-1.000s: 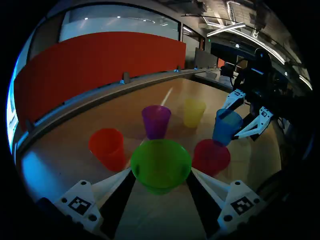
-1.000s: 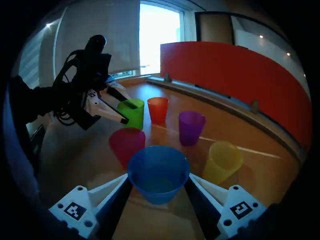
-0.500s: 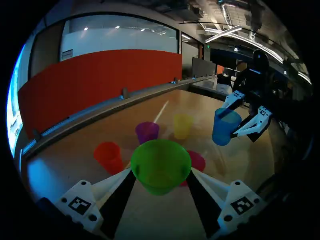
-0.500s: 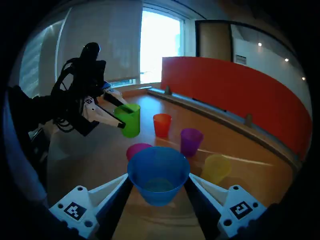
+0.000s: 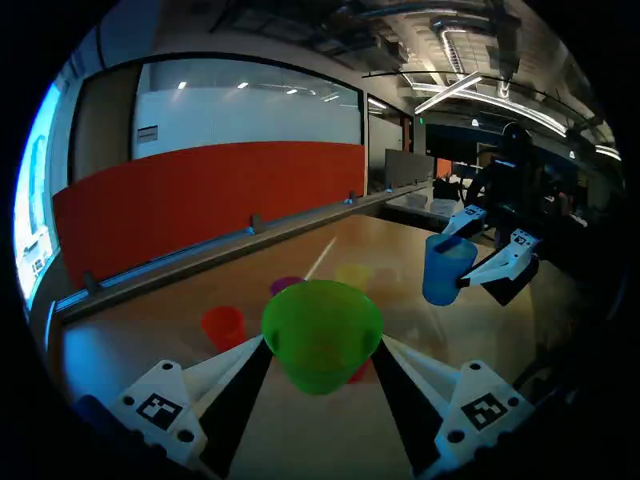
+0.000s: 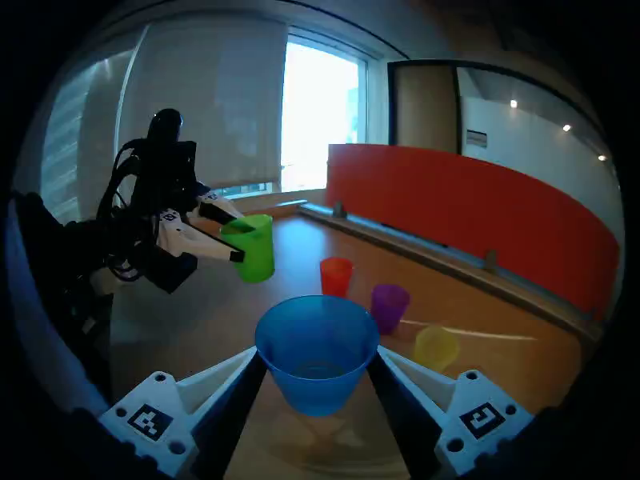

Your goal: Pour water

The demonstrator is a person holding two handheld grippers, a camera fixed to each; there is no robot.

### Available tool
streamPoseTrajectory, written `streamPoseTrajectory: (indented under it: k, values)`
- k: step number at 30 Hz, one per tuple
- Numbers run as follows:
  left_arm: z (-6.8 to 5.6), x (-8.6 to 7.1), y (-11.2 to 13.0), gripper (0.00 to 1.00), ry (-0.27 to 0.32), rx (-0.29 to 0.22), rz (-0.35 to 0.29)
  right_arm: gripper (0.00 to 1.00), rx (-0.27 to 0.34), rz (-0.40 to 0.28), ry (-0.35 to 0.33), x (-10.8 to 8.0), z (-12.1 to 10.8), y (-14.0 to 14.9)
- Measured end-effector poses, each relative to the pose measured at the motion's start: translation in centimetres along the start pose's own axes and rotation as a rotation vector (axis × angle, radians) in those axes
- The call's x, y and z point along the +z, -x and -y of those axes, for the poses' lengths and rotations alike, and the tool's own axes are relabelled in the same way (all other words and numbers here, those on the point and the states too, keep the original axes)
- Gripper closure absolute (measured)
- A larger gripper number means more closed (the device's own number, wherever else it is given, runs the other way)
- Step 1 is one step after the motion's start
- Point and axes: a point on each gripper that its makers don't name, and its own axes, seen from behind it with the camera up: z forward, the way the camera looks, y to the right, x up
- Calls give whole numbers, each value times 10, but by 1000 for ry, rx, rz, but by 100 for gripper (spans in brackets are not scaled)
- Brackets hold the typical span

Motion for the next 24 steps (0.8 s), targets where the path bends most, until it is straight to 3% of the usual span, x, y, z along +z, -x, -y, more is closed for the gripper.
streamPoseTrajectory:
  k: [11, 24]
  values:
    - [-17, -37, -32, 16, -13, 1, -115, 12, -30, -109, 0, -16, 24, -35]
    - [-30, -50, -52, 15, -11, -8, -186, 11, -18, -214, 11, -23, 31, -58]
